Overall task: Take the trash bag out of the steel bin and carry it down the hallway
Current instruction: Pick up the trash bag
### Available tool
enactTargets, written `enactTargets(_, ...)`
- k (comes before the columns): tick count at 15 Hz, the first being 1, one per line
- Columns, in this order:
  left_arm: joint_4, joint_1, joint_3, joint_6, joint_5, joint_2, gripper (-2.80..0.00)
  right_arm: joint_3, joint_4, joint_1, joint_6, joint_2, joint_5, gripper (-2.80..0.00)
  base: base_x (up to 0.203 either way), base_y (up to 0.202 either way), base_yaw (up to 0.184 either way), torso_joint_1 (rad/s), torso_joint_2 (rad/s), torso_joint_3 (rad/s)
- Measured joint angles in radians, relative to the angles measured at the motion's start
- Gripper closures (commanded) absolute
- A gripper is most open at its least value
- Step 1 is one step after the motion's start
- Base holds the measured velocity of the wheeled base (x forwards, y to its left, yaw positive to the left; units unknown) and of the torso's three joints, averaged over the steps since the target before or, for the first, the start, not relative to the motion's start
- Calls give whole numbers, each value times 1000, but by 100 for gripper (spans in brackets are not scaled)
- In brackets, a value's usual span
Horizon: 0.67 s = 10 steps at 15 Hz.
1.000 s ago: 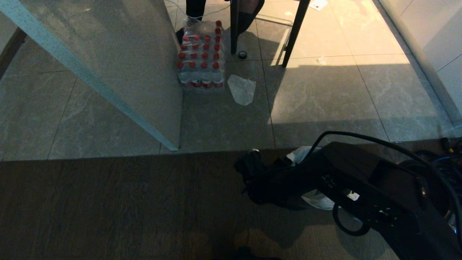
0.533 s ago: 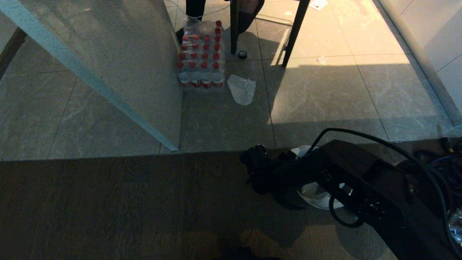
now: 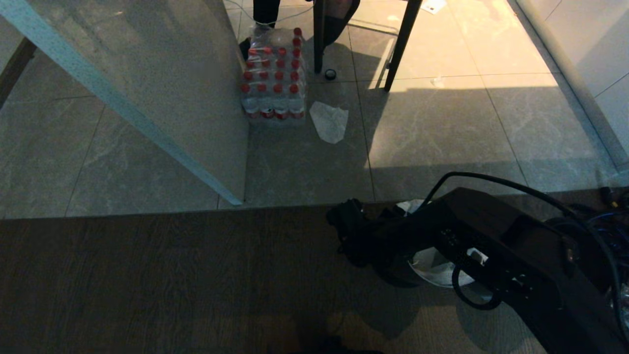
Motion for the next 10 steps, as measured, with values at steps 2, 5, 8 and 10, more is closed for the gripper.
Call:
enactTargets(2, 0, 0, 0, 0, 0, 0, 0, 11, 15, 8, -1, -17, -11, -280, 0, 0, 0, 0, 0, 0)
enactTargets(5, 0, 0, 0, 0, 0, 0, 0, 41, 21, 22, -1, -25, -14, -280, 0, 0, 0, 0, 0, 0)
enactTargets(8, 0, 0, 0, 0, 1, 0, 0, 39, 7, 25, 1, -10, -19, -280, 0, 0, 0, 0, 0, 0)
enactTargets(10, 0, 0, 0, 0, 0, 0, 0, -31, -6, 18, 2, 18, -22, -280, 0, 0, 0, 0, 0, 0)
